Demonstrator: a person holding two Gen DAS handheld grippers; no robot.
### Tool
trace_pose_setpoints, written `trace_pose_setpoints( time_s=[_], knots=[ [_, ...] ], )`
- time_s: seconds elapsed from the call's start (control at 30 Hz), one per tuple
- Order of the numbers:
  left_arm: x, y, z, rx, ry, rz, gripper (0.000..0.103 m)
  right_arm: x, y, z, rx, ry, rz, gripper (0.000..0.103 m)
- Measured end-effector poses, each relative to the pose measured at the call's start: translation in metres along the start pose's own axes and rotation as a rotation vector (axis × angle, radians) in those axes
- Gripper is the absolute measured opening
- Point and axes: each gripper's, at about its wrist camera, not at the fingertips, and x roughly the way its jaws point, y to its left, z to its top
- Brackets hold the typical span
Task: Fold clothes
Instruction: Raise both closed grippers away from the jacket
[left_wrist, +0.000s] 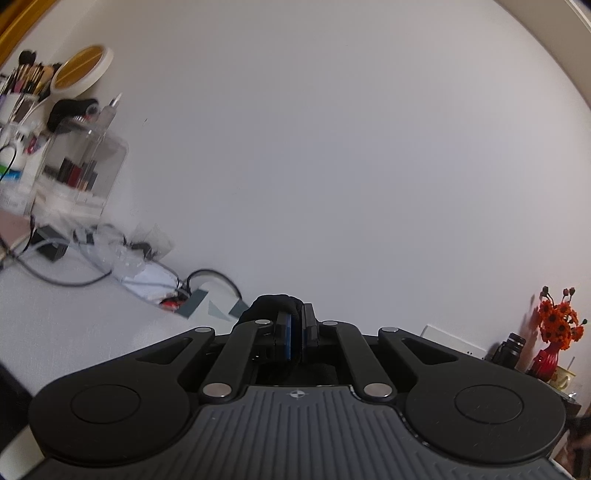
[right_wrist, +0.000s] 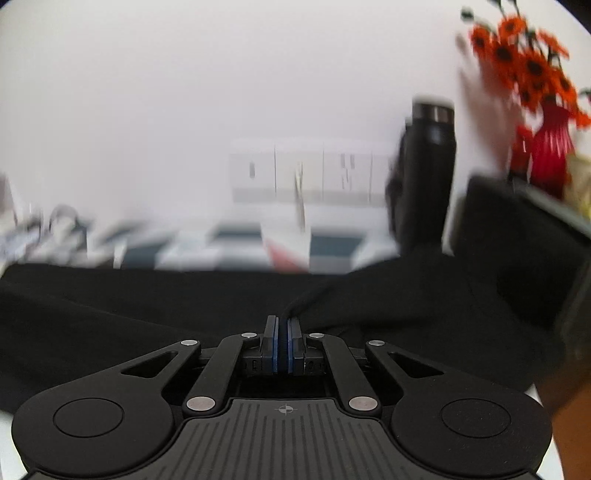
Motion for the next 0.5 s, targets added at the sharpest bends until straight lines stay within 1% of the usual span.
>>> trace_pose_setpoints(
  time_s=[0.03, 0.07, 0.13, 0.17, 0.23, 0.3, 0.33, 0.37, 0.47, 0.5],
  knots=[
    [-0.002, 0.001, -0.005, -0.009, 0.005, -0.002, 0.005, 0.003, -0.002, -0.010, 0.005, 0.054, -0.004, 0.004],
    [-0.004, 0.003, -0.010, -0.018, 0.009, -0.005, 0.005, 0.001, -0.003, -0.010, 0.017, 0.064, -0.012, 0.006],
    [-0.009, 0.004, -0.017, -0.027, 0.015, -0.007, 0.005, -0.003, -0.006, -0.009, 0.043, 0.068, -0.028, 0.014],
    [-0.011, 0.005, -0.019, -0.028, 0.018, -0.004, 0.005, -0.005, -0.007, -0.008, 0.057, 0.071, -0.037, 0.020],
    [-0.015, 0.007, -0.021, -0.033, 0.025, 0.002, 0.005, -0.014, -0.003, 0.007, 0.056, 0.017, -0.047, 0.026],
    [-0.018, 0.009, -0.022, -0.039, 0.029, 0.008, 0.005, -0.016, 0.004, 0.021, 0.014, -0.020, -0.042, 0.037],
    [-0.019, 0.010, -0.021, -0.040, 0.030, 0.008, 0.005, -0.012, 0.007, 0.026, -0.010, -0.022, -0.041, 0.040],
    [-0.020, 0.010, -0.022, -0.040, 0.030, 0.009, 0.005, -0.006, 0.011, 0.031, -0.034, -0.021, -0.041, 0.047],
    [-0.020, 0.012, -0.022, -0.043, 0.034, 0.018, 0.005, 0.022, 0.009, 0.028, -0.045, 0.054, -0.068, 0.057],
    [-0.020, 0.012, -0.023, -0.044, 0.036, 0.021, 0.005, 0.031, 0.008, 0.026, -0.048, 0.080, -0.078, 0.059]
  ],
)
